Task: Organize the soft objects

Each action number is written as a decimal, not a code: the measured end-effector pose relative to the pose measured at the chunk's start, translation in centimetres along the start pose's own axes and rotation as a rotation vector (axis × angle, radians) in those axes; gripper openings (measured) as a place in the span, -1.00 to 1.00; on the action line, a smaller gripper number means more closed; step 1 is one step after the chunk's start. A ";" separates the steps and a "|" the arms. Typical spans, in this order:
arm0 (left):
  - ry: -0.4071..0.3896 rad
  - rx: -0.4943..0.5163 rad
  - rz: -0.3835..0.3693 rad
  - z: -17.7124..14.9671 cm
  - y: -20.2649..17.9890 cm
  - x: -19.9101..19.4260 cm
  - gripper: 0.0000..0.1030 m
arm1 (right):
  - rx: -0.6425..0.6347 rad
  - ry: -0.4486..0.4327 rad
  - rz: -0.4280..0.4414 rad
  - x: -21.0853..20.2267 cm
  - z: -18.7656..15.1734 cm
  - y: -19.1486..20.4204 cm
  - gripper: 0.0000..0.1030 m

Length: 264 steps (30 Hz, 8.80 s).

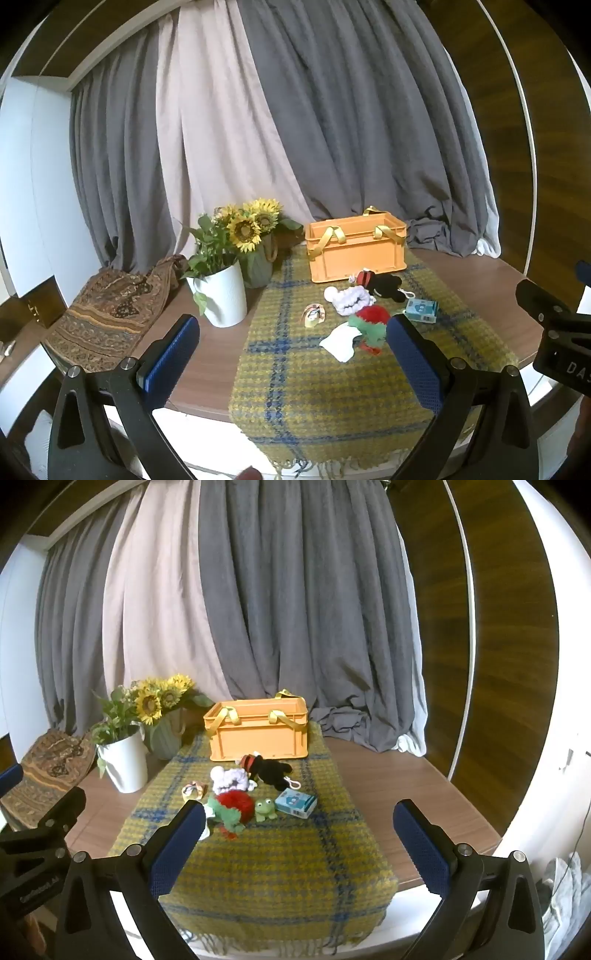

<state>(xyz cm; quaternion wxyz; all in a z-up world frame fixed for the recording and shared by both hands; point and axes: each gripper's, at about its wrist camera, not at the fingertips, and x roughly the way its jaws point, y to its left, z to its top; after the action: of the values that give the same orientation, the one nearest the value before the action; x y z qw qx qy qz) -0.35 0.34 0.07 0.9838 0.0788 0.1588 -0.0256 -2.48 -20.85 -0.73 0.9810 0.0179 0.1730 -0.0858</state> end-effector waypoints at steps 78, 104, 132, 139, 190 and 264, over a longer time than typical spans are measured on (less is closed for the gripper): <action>0.000 -0.015 0.013 0.8 -1.3 1.2 1.00 | 0.018 0.016 0.012 1.8 0.5 -0.7 1.00; 0.125 -0.029 -0.067 -0.4 -0.8 9.0 0.79 | 0.046 0.118 0.049 8.0 -0.3 1.1 0.99; 0.551 0.047 -0.214 -5.5 -4.9 26.8 0.15 | 0.019 0.477 0.099 28.3 -3.3 3.3 0.24; 0.620 -0.003 -0.165 -7.3 -6.1 28.5 0.04 | -0.042 0.519 0.179 31.4 -4.3 3.7 0.09; 0.302 -0.063 -0.143 0.8 -3.5 29.6 -0.90 | -0.073 0.292 0.210 30.6 2.2 5.4 -0.20; 0.098 0.029 -0.229 13.6 -5.1 50.7 -0.89 | 0.004 0.048 0.130 49.4 15.9 7.0 -0.20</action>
<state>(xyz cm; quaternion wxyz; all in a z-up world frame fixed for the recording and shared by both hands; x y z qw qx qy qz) 51.58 -8.24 -4.00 0.9643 0.0756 0.2142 -0.1362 49.80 -23.03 -2.69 0.9801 0.0329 0.1947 -0.0217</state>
